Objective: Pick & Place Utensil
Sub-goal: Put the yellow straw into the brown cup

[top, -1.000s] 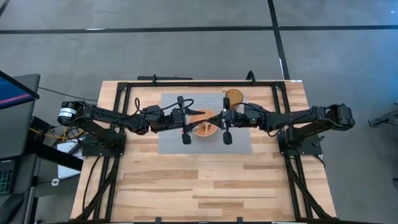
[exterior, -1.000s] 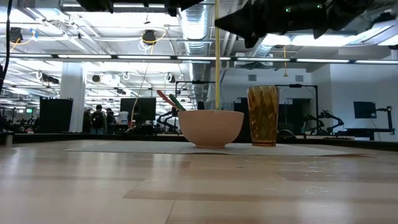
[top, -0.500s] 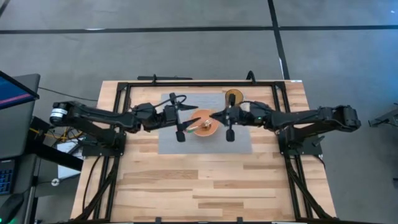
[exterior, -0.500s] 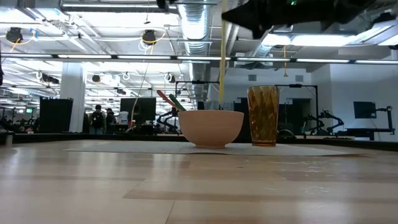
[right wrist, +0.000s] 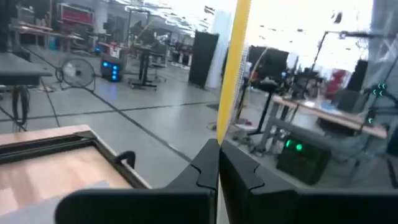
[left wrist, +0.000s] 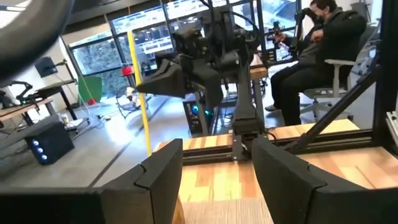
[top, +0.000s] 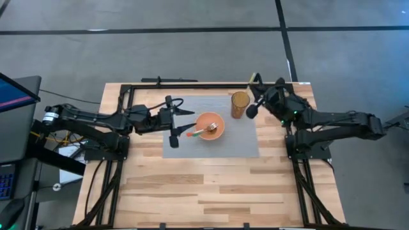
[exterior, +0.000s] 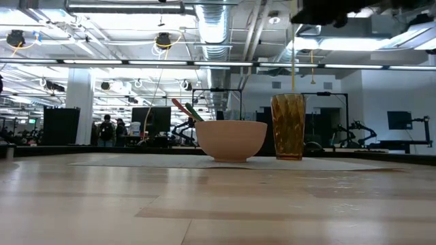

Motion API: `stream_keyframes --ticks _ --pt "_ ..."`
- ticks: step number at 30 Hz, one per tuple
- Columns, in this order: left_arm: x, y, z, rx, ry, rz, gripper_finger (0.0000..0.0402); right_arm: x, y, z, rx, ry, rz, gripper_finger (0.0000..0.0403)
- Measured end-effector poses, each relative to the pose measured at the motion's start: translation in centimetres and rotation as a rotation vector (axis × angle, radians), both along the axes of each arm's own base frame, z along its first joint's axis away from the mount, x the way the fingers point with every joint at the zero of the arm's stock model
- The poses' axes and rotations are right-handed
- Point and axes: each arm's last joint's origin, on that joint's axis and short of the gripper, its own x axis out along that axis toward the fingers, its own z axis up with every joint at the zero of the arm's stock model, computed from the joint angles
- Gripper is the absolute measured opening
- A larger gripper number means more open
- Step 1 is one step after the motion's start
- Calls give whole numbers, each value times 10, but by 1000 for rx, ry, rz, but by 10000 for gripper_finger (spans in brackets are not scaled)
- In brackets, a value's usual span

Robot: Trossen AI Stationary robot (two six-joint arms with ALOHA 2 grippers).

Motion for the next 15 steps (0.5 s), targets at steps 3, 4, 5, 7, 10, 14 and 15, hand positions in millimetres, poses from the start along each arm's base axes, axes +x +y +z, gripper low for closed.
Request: stream_keyframes --ticks 3,4,5,7,10,14,15 --pt "2 0 -3 2 15 3 195 -2 0 -3 49 -4 6 1" --pt "2 0 -2 1 10 3 195 -1 0 -5 66 -1 9 1" --pt "2 0 -2 1 10 3 195 -1 0 -7 79 6 12 1" --pt "2 0 -3 1 12 2 195 4 0 -12 100 36 14 1" --pt "2 0 -3 -3 11 1 195 12 -1 -20 121 82 11 1" --pt "2 0 -3 -25 8 0 195 26 -4 -30 130 142 4 1" --pt "2 0 -3 -26 8 0 195 29 -5 -33 132 151 -3 1"
